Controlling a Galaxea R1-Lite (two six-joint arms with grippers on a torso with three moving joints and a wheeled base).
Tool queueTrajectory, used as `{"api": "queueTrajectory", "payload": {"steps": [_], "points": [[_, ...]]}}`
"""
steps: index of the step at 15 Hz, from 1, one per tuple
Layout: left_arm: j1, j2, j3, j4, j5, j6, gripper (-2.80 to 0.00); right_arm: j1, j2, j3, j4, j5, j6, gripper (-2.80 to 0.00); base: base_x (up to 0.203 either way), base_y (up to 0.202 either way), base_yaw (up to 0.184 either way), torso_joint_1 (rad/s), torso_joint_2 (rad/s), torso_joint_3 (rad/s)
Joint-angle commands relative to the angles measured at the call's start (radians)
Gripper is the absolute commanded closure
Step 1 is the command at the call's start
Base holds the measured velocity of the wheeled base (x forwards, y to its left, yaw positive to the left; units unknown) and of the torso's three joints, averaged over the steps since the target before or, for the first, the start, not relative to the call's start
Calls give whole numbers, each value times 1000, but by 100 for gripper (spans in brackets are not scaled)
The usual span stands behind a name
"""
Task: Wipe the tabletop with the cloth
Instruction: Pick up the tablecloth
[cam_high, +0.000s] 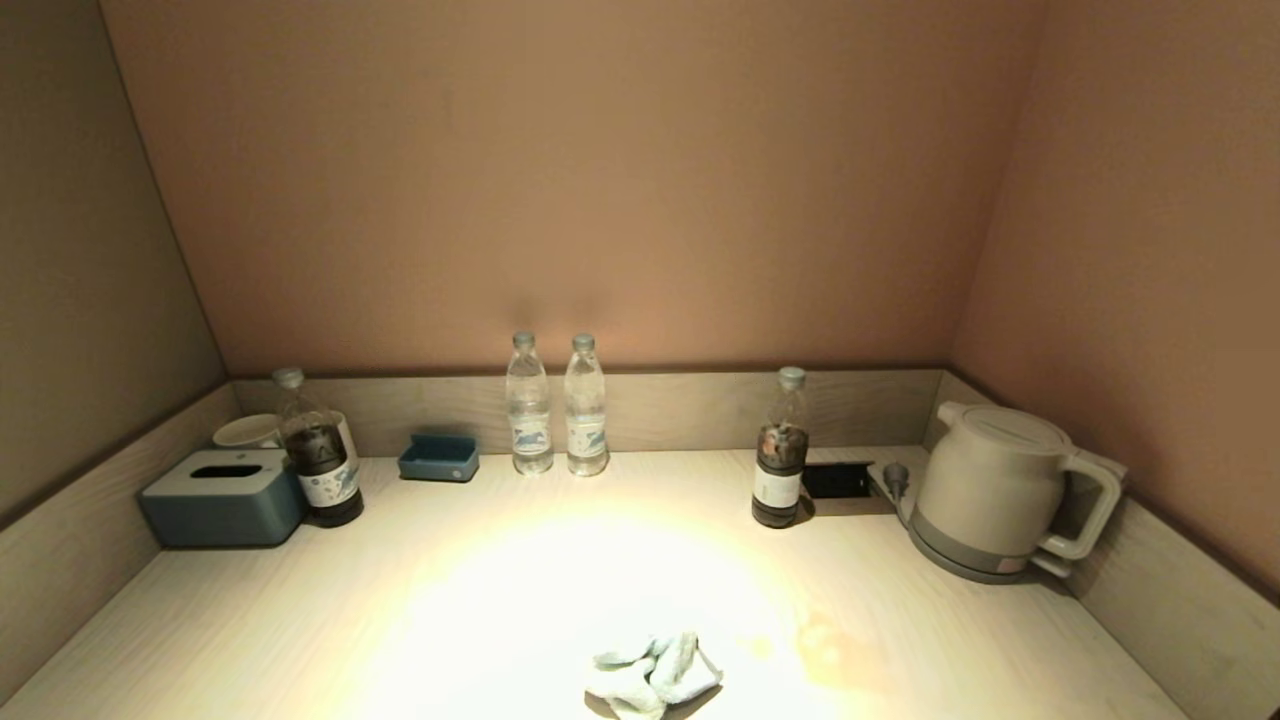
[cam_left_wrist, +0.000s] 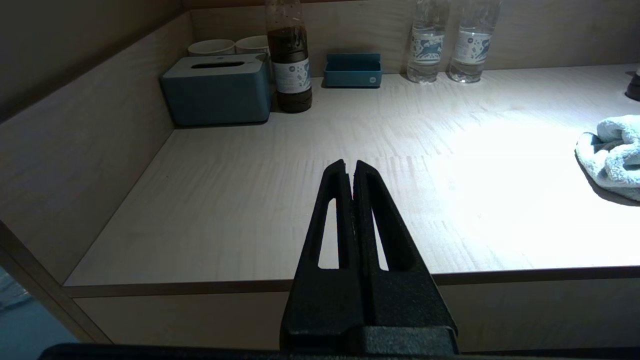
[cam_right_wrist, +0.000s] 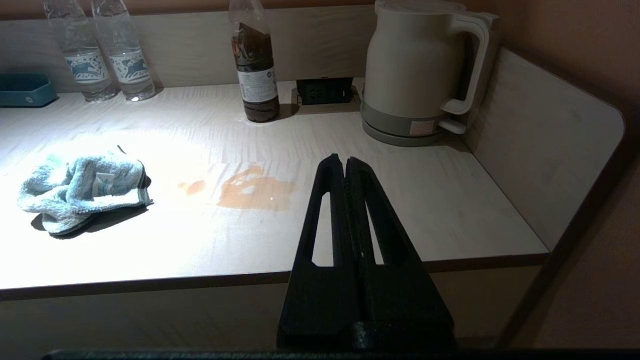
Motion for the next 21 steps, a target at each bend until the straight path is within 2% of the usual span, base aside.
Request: {"api": "queueTrajectory", "payload": {"steps": [1, 21], "points": [[0, 0, 0, 0, 0, 0, 0, 0, 1, 0, 0, 0, 2, 0, 0, 0, 0, 0, 0, 0], [0, 0, 0, 0, 0, 1, 0, 0, 1, 0, 1, -2, 6, 0, 0, 0, 0, 0, 0, 0]]}}
